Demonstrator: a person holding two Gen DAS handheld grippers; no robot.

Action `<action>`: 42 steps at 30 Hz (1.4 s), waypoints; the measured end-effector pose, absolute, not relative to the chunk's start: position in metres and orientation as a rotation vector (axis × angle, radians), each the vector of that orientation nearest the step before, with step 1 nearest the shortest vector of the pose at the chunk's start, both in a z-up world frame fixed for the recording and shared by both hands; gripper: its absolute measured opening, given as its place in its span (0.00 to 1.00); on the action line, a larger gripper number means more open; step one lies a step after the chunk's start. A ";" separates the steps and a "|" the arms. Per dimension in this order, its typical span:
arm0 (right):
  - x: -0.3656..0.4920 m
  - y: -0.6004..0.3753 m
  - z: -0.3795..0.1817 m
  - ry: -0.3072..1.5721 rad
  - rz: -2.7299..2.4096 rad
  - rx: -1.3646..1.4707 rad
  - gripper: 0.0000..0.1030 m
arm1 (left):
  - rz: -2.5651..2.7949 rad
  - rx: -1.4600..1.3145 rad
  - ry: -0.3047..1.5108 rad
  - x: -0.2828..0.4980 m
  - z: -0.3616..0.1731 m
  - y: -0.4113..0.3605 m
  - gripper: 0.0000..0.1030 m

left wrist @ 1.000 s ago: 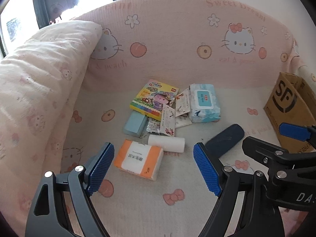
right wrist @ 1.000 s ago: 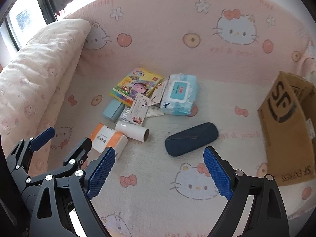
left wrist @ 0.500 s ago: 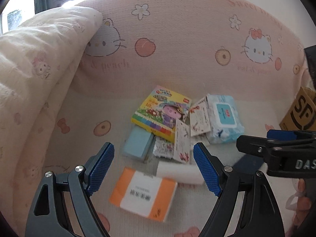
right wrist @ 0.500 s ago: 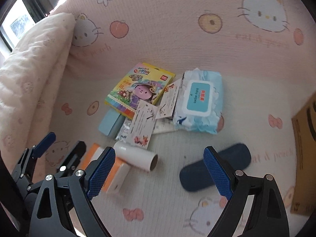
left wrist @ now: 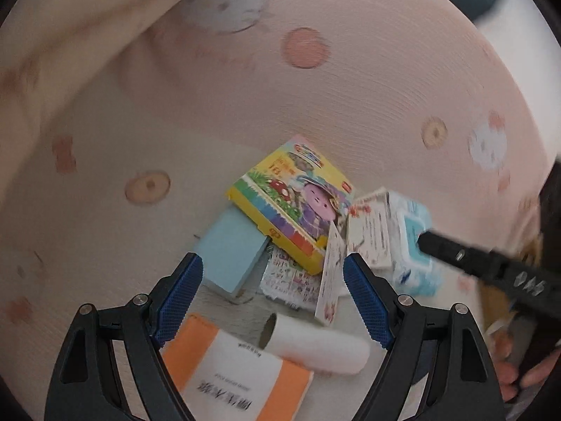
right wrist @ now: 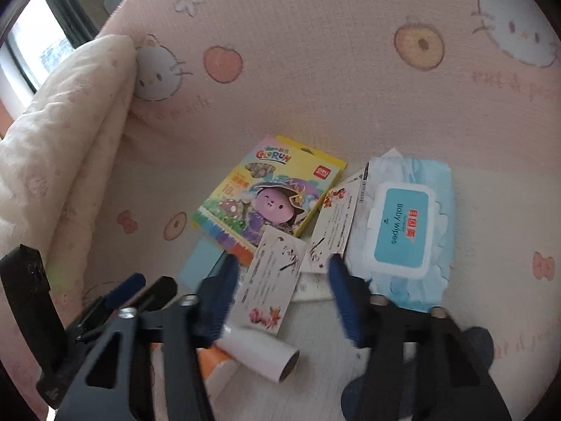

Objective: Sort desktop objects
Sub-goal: 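Close the right gripper on the yellow crayon box edge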

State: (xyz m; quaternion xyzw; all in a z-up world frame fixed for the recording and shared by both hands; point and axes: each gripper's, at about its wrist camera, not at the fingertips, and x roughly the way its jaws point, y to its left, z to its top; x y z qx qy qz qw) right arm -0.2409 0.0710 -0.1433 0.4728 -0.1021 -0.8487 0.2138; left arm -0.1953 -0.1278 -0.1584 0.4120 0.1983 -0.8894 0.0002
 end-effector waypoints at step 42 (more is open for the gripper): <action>-0.341 0.056 -0.237 -1.002 -2.182 1.687 0.36 | -2.626 1.230 1.114 -0.303 -0.211 -0.156 0.77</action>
